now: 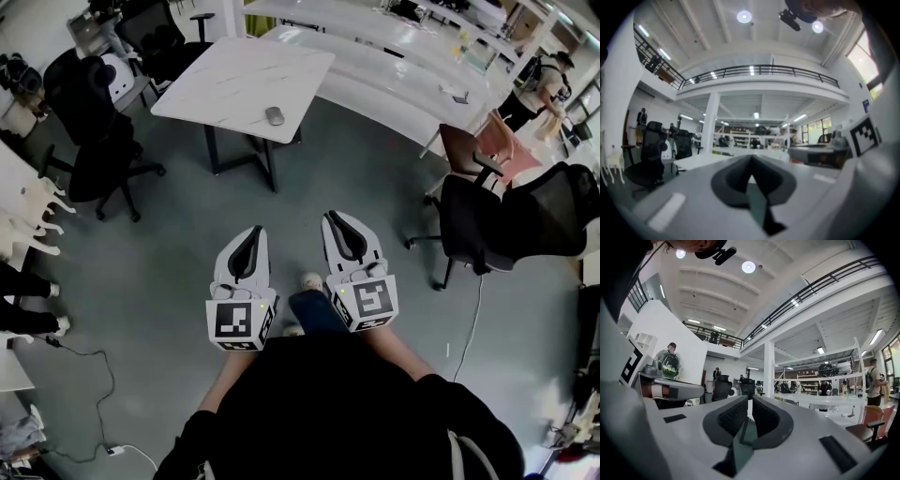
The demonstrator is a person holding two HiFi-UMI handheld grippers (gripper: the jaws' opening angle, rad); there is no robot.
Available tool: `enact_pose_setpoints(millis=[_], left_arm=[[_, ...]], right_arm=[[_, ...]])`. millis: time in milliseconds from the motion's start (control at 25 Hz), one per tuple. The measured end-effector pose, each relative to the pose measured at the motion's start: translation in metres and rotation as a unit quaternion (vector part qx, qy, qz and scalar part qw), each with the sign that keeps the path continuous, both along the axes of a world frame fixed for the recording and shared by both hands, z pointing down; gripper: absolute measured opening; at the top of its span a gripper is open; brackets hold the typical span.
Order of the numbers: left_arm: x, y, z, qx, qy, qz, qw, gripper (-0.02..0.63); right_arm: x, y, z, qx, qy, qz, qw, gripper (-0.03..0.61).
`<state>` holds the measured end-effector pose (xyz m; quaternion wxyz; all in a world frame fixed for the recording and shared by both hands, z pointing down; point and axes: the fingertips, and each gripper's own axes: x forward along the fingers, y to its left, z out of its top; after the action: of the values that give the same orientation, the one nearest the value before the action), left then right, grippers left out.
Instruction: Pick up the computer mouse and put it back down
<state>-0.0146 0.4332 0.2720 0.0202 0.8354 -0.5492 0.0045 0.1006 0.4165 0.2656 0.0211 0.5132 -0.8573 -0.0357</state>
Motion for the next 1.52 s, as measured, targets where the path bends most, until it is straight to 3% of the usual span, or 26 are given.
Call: enact_pose_setpoints(millis=[280,440,680,1200,1520], left_arm=[[-0.002,-0.025,0.011,0.002,0.004,-0.009,0.9999,0.008],[-0.006,-0.054,0.019,-0.008,0.005,-0.021,0.9997,0.008],[-0.008,-0.122,0.019,-0.015,0.004,-0.035,0.9993,0.008],[-0.005,-0.27,0.03,-0.043,0.005,-0.087,0.9952,0.008],[-0.01,-0.327,0.044,-0.047,0.009,-0.116,0.9921,0.008]], right_arm=[[-0.001,-0.028,0.013,-0.007,-0.003,-0.011,1.0,0.025],[-0.005,-0.059,0.024,-0.023,-0.002,-0.022,0.999,0.097],[-0.007,-0.129,0.038,-0.047,-0.002,-0.031,0.998,0.132],[-0.006,-0.29,0.061,-0.084,0.013,-0.078,0.993,0.132],[-0.007,-0.355,0.083,-0.097,0.018,-0.1,0.99,0.133]])
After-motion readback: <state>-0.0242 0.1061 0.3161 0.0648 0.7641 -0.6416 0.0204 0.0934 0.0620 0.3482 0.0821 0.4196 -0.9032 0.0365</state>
